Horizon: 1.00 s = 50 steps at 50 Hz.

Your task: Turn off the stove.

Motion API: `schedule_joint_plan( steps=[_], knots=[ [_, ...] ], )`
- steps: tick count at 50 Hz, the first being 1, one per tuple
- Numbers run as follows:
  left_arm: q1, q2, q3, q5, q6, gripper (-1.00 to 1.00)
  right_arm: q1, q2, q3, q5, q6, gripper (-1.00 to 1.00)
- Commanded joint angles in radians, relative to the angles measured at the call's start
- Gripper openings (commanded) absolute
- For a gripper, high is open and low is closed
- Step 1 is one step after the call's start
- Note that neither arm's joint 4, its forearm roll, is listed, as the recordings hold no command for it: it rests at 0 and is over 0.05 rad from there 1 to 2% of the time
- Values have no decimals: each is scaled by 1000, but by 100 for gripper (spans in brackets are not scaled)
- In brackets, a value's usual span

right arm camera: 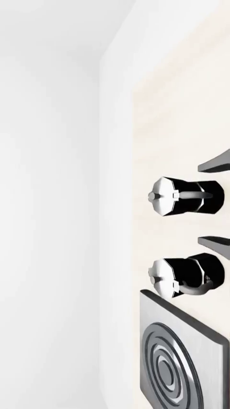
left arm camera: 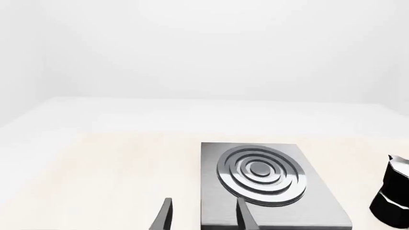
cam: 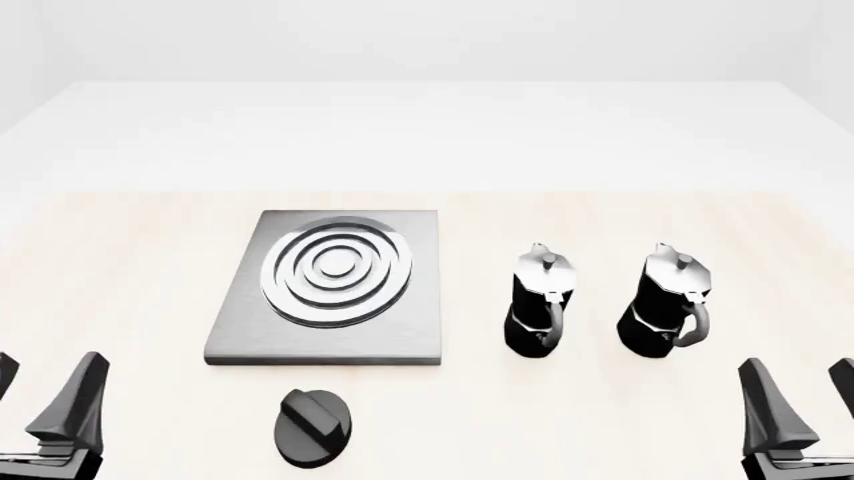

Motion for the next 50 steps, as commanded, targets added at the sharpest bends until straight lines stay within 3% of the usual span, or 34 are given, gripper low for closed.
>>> schedule_joint_plan(
  steps=[1,22,28,32,36,44,47,48,50],
  knots=[
    [5,3,52,-50,29,100,4,4,0,-1,1,100],
    [-12,26,23,-40,29,100,7,2,0,-3,4,100],
    [-74,77,-58,-12,-15,100,8,0,1,-3,4,100],
    [-137,110,-126,38,29,100,12,-1,2,-2,5,100],
    [-197,171,-174,68,29,100,15,-1,2,-1,6,100],
    [-327,337,-210,92,47,100,17,-1,3,0,6,100],
    [-355,412,-216,109,84,100,19,-1,3,0,5,100],
    [-330,485,-218,107,44,100,21,-2,3,0,6,100],
    [-347,477,-227,134,76,100,19,-2,3,-1,5,100]
  ],
)
